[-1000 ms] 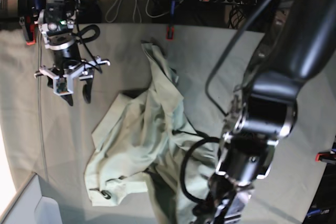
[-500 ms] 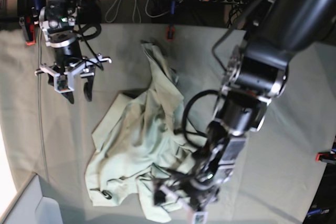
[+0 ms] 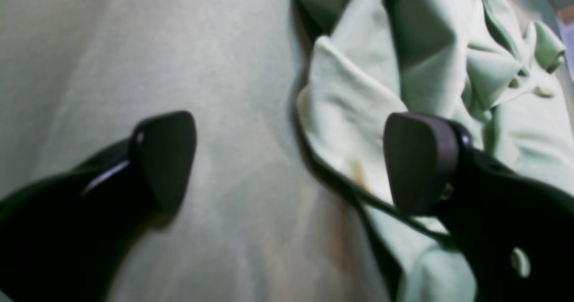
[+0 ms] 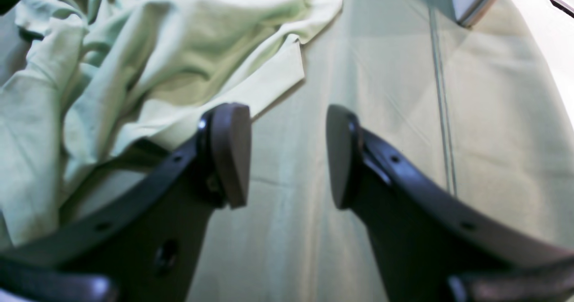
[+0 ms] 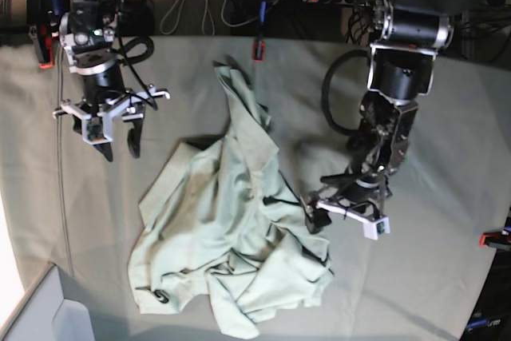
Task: Layout the t-shirt on the table in an organized manner, then fold the t-shirt properly
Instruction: 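Release the hem and raise the left gripper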
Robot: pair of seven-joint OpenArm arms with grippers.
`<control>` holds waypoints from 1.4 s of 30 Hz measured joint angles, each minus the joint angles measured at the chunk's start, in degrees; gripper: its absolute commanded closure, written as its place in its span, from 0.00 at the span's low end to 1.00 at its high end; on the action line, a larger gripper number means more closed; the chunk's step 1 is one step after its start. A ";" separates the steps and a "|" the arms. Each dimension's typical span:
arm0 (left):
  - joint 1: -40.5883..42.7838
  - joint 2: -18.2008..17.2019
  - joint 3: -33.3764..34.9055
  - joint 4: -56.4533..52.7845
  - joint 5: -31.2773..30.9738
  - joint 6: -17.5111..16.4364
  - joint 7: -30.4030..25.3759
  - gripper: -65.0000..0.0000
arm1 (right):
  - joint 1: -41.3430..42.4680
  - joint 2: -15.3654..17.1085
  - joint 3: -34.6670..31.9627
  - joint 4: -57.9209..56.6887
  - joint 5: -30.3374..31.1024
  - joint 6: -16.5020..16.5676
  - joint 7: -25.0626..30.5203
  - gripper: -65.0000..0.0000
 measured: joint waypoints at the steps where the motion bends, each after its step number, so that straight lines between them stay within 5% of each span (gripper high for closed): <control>1: -0.13 0.13 0.57 -0.39 -0.13 0.00 -0.44 0.00 | 0.00 0.00 0.00 0.00 0.00 -0.02 0.00 0.57; 11: -4.94 2.43 3.80 -8.04 0.04 -1.95 -1.44 0.00 | -1.11 0.04 0.07 0.00 0.00 0.02 0.07 0.57; 12: -5.38 2.51 3.78 -8.50 0.09 -3.06 -1.25 0.06 | -1.09 0.04 0.09 0.00 -0.02 0.02 -0.11 0.57; 15: -5.42 3.10 3.74 -9.03 -0.09 -7.21 1.01 0.45 | -1.09 0.00 0.07 0.00 0.00 0.00 0.13 0.57; 19: -4.09 3.39 3.61 -8.31 -0.17 -7.34 2.23 1.00 | -1.11 0.02 0.07 0.00 0.00 0.00 0.11 0.57; 25: 3.56 1.51 -4.09 4.35 -0.39 -7.45 2.21 1.00 | -1.01 -0.09 0.04 -0.04 0.02 0.00 -0.02 0.57; 29: 12.24 -1.07 -7.65 18.05 -0.24 -3.02 2.69 1.00 | -0.79 0.00 0.09 -0.17 0.00 -0.04 0.07 0.57; 38: 35.54 -1.97 -7.72 53.55 -0.48 3.08 2.95 1.00 | -0.68 0.33 -1.79 -0.26 0.00 -0.09 0.00 0.57; 42: 42.51 -0.57 -7.13 59.32 -0.20 3.69 1.62 1.00 | -0.92 0.00 -4.63 -0.17 0.00 0.02 0.13 0.56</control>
